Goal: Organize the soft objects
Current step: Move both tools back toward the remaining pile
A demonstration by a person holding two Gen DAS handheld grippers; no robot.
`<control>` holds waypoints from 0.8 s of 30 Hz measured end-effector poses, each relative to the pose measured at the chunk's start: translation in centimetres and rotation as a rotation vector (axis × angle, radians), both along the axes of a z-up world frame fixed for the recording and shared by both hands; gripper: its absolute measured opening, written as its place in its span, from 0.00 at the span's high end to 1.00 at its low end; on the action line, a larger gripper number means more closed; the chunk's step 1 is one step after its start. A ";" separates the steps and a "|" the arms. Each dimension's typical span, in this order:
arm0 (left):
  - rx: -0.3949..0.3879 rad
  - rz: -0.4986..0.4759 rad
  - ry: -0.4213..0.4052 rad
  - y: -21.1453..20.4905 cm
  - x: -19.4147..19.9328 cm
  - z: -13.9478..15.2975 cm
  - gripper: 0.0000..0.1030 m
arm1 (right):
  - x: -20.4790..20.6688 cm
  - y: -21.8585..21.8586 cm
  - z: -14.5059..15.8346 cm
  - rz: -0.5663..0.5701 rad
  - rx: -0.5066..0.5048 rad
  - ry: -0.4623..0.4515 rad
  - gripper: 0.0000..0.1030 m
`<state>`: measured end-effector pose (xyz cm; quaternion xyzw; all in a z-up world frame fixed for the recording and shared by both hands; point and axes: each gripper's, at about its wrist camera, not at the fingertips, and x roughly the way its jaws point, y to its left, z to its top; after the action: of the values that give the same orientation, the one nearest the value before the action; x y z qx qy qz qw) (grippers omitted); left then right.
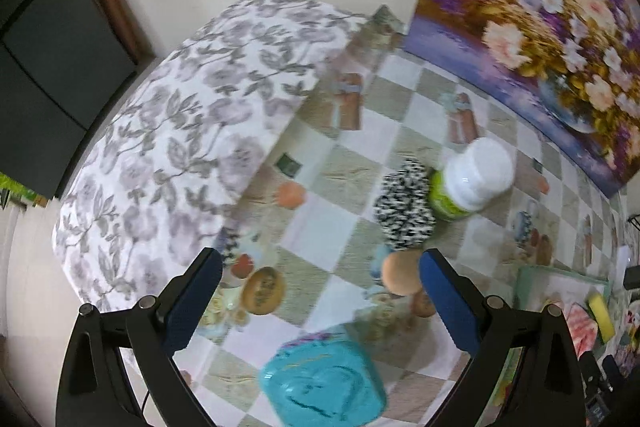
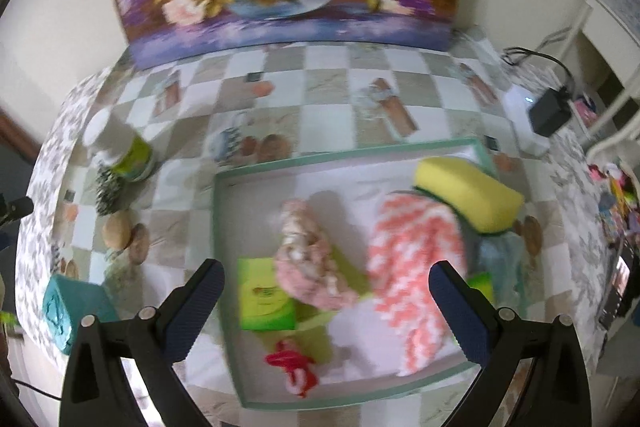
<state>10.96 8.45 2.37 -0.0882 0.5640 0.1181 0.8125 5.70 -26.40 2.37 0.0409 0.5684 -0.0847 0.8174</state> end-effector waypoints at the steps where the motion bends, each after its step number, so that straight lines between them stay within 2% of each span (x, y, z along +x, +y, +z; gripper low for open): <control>1: -0.002 0.007 0.001 0.4 -0.1 0.0 0.04 | 0.0 0.5 -0.1 0.011 0.004 0.001 0.00; 15: -0.052 0.078 -0.006 5.2 -1.0 0.0 0.04 | 1.5 7.9 -1.5 0.133 0.115 -0.003 0.00; 24: -0.109 0.045 0.030 5.0 0.4 -2.2 0.04 | 3.2 11.8 -3.4 0.188 0.187 0.006 0.00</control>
<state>11.34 13.40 0.13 -0.1434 0.5796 0.1069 0.7950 8.87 -14.62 -0.98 0.0630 0.5774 0.0457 0.8127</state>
